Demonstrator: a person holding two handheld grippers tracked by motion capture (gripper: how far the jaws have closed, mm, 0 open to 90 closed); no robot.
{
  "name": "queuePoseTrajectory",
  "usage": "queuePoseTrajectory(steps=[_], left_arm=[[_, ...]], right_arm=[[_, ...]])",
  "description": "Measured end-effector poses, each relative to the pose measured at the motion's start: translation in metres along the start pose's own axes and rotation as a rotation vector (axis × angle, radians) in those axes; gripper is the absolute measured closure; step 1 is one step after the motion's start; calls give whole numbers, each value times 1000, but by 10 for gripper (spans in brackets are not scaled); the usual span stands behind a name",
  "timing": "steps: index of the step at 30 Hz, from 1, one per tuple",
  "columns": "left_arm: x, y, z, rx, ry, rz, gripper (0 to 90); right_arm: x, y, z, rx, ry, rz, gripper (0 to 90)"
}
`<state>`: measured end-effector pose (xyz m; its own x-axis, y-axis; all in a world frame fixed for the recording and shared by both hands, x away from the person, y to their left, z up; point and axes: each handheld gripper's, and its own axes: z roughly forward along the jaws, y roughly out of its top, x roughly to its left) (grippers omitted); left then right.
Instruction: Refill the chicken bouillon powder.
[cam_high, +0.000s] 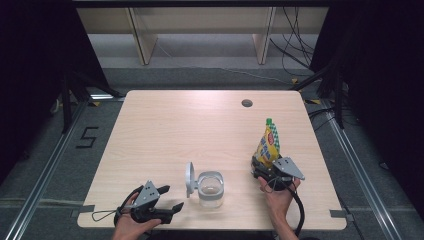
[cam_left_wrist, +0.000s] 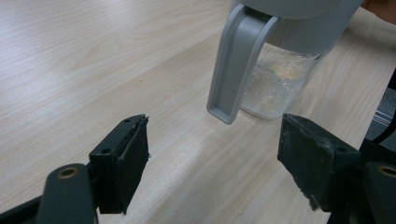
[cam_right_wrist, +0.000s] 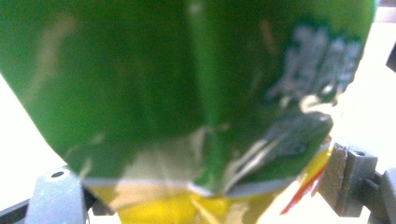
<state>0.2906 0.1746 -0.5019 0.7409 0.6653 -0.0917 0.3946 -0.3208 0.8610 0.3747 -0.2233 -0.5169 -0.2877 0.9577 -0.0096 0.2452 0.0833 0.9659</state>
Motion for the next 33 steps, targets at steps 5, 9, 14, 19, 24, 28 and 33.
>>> queuePoseTrajectory(steps=[5, 9, 14, 19, 24, 28, 33], left_arm=[[1, 0, 0, 10, -2, 4, 242], [0, 0, 0, 9, 0, 4, 242], [0, 0, 0, 12, 2, 7, 242], [-1, 0, 0, 31, 17, 10, 243], [-1, -1, 0, 15, 4, 19, 243], [-1, 0, 0, 12, 2, 16, 244], [-3, -1, 0, 23, 5, -7, 246]], right_arm=[[0, 1, 1, 0, 35, -22, 176], [1, 1, 1, 12, 7, -9, 205], [3, 1, 1, 10, -5, 4, 227], [2, 1, 0, 31, -6, -3, 230], [2, 1, 1, 34, -7, -7, 229], [1, 2, 1, 42, 8, -7, 246], [0, 6, 1, 50, 22, 1, 264]])
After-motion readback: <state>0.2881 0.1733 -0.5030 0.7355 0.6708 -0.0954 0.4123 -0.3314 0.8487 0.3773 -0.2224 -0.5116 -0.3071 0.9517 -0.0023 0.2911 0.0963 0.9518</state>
